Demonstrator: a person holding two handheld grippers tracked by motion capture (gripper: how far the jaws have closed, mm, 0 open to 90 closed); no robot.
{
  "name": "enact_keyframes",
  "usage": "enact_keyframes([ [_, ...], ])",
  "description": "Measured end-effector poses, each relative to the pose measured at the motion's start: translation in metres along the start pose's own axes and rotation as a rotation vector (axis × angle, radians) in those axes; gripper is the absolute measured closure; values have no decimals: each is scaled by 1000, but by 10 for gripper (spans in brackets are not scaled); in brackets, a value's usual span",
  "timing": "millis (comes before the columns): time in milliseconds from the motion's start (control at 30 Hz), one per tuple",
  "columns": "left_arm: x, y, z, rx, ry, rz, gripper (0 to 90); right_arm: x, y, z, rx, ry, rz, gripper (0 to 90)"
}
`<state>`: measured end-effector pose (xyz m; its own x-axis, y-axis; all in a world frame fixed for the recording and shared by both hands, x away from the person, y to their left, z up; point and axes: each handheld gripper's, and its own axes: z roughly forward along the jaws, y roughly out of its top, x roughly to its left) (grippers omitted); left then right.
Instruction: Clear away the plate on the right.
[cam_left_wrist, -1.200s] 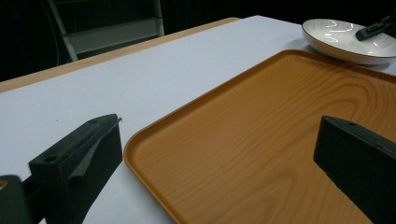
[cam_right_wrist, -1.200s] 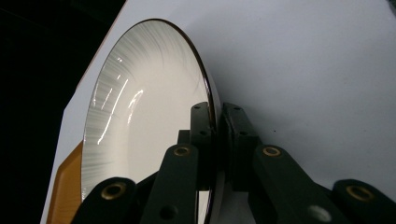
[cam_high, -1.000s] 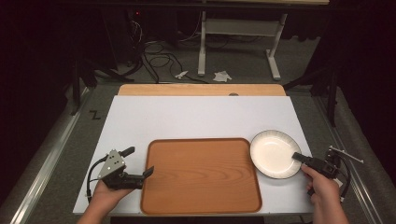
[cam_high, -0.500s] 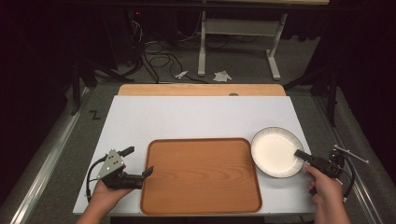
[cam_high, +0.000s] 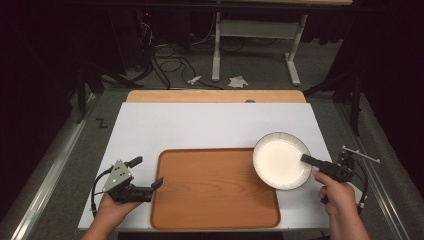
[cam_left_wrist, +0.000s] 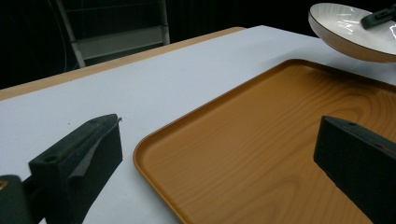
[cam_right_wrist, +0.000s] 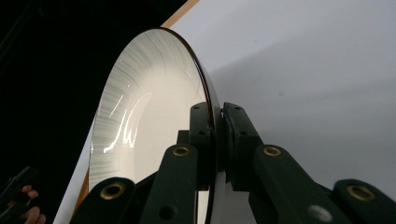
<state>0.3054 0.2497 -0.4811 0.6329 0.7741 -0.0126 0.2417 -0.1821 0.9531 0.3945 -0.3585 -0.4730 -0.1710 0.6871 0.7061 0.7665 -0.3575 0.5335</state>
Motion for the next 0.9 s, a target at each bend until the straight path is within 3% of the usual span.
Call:
enact_keyframes([
  [33, 0, 0, 0, 0, 0, 0, 19, 0, 0, 0, 0, 0, 0, 845],
  [67, 0, 0, 0, 0, 0, 1, 19, 9, 2, 7, 18, 15, -18, 845],
  [100, 0, 0, 0, 0, 0, 1, 19, 9, 2, 7, 18, 15, -18, 845],
  [300, 0, 0, -1, -2, 3, 4, 19, 40, 8, 29, 47, 64, -57, 846],
  [467, -1, 0, 0, 3, 1, 5, 19, 53, 7, 46, 64, 101, -77, 846],
  [733, -1, -1, 1, 7, 2, 4, 19, 62, -2, 68, 104, 125, -91, 847],
  [900, -1, 0, 2, 12, -2, 10, 19, 66, -18, 82, 162, 142, -110, 847],
])
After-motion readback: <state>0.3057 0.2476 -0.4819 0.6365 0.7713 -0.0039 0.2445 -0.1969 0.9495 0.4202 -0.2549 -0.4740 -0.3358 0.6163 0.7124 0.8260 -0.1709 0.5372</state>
